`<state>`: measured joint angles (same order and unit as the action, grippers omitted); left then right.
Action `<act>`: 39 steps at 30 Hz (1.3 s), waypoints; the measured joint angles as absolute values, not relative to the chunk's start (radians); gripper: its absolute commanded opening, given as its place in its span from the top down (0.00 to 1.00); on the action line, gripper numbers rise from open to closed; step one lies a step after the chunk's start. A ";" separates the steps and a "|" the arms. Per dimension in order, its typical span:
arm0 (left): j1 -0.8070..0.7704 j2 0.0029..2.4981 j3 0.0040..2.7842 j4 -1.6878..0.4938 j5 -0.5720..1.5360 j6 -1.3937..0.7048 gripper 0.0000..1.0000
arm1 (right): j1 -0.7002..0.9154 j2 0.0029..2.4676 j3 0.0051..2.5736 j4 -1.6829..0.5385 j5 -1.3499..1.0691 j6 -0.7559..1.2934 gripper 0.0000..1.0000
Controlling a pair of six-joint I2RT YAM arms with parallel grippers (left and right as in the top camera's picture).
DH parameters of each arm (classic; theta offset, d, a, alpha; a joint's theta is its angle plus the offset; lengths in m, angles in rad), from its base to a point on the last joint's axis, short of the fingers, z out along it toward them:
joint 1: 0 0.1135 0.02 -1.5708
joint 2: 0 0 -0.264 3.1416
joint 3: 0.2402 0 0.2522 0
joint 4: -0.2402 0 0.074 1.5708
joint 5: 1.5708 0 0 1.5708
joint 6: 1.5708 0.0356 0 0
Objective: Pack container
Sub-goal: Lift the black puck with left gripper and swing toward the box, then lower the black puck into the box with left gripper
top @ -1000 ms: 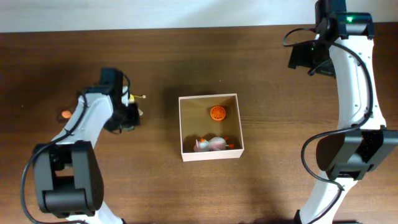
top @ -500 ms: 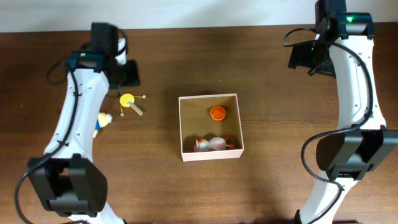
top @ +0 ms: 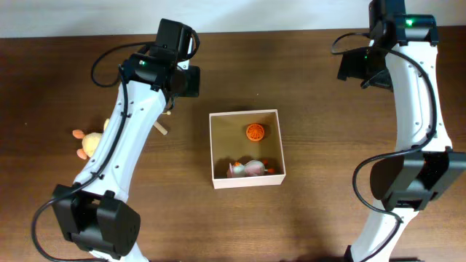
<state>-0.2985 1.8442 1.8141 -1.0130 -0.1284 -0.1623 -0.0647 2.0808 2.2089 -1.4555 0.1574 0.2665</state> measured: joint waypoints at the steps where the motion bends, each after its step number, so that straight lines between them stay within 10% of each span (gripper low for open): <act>1: -0.302 1.844 1.814 -1.011 -0.128 -0.162 0.64 | -0.065 2.081 2.209 -1.456 0.157 0.266 0.01; 39: -0.566 2.139 1.816 -1.125 -0.052 -0.184 0.73 | -0.065 2.081 2.209 -1.456 0.157 0.266 0.01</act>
